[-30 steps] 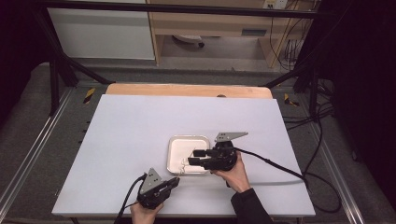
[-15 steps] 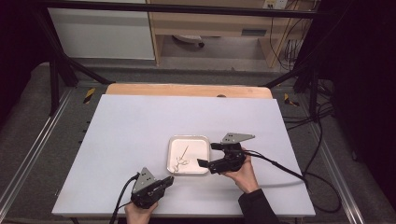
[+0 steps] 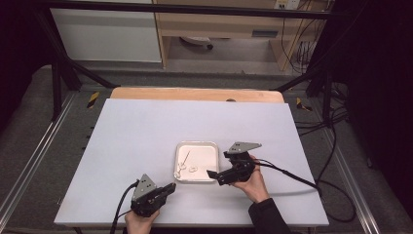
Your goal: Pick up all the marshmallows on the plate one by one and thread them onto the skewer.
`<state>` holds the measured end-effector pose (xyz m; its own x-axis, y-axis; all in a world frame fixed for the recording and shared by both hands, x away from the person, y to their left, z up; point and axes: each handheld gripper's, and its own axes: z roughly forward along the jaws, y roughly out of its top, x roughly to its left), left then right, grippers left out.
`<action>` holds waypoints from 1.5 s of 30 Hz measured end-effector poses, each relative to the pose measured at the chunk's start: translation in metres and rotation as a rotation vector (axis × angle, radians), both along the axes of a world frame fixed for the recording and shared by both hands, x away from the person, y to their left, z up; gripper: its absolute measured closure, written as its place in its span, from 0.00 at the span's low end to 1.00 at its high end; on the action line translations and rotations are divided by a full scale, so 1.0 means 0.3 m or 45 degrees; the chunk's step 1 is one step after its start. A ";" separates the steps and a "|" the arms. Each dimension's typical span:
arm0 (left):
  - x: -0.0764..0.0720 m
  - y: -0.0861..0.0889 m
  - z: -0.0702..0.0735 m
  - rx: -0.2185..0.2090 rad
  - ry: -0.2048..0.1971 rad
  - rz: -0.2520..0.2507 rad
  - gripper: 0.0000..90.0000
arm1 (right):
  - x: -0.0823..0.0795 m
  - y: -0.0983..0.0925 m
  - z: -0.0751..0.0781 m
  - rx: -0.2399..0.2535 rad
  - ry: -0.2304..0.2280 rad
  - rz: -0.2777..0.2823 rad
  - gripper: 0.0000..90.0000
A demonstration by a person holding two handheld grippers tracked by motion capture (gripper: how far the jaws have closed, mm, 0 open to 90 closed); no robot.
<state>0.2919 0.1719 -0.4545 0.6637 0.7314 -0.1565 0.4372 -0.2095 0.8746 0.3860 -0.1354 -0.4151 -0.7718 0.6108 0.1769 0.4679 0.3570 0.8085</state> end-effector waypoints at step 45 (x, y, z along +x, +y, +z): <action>0.006 0.020 -0.002 -0.011 0.009 0.011 0.98 | 0.131 0.209 -0.058 -0.156 0.010 0.031 0.16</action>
